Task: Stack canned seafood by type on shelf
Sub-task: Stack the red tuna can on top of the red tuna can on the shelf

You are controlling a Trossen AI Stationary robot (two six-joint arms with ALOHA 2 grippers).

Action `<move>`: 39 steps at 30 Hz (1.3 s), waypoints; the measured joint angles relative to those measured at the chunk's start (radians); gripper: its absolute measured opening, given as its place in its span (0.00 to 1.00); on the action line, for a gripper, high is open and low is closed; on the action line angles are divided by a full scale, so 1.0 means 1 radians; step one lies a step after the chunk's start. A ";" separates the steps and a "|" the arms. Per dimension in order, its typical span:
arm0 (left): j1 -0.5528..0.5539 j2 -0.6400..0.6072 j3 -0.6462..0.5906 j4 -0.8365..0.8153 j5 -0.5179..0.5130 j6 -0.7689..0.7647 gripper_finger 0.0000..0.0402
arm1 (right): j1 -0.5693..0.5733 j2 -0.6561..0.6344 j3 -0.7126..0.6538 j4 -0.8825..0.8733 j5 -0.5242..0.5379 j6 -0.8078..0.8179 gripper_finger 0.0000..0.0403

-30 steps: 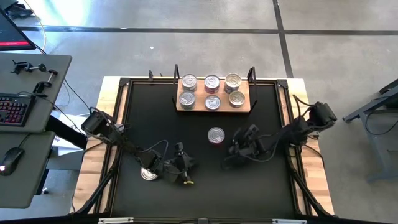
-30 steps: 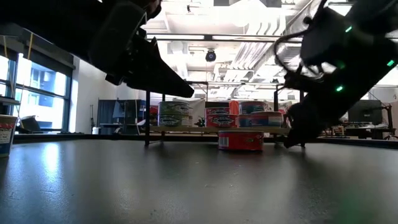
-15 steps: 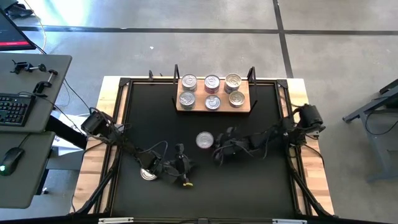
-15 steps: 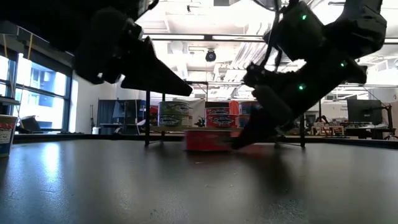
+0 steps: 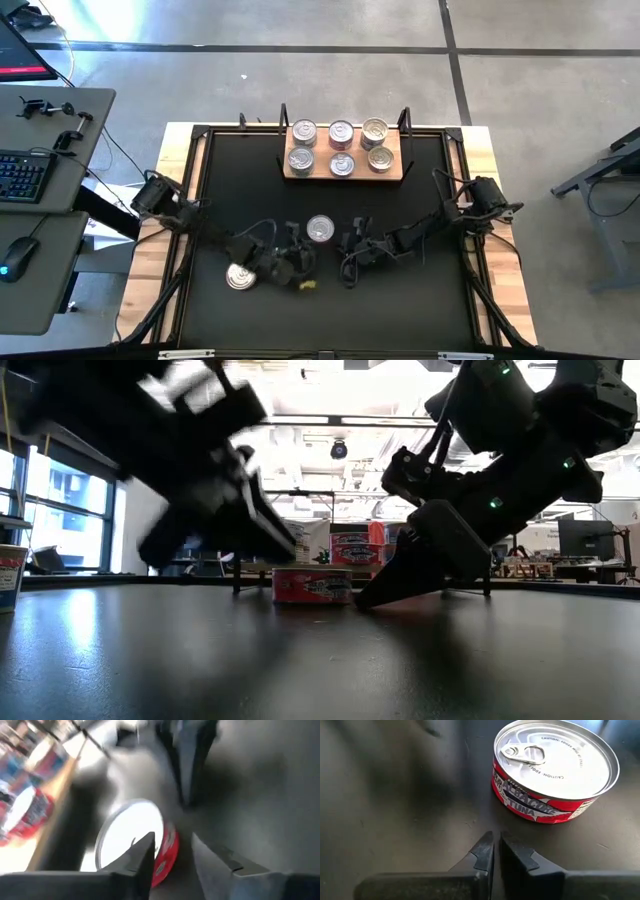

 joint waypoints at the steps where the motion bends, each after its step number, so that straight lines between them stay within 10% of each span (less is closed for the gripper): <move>1: 0.018 0.000 0.000 -0.026 0.030 -0.001 0.32 | 0.003 0.000 0.000 0.007 0.004 -0.006 0.05; 20: 0.121 -0.009 0.035 -0.066 0.240 0.033 0.05 | 0.254 -0.340 -0.003 -0.040 0.243 -0.289 0.05; 39: 0.251 0.034 0.052 -0.131 0.350 0.179 0.28 | 0.234 -0.352 -0.003 -0.151 0.318 -0.189 0.05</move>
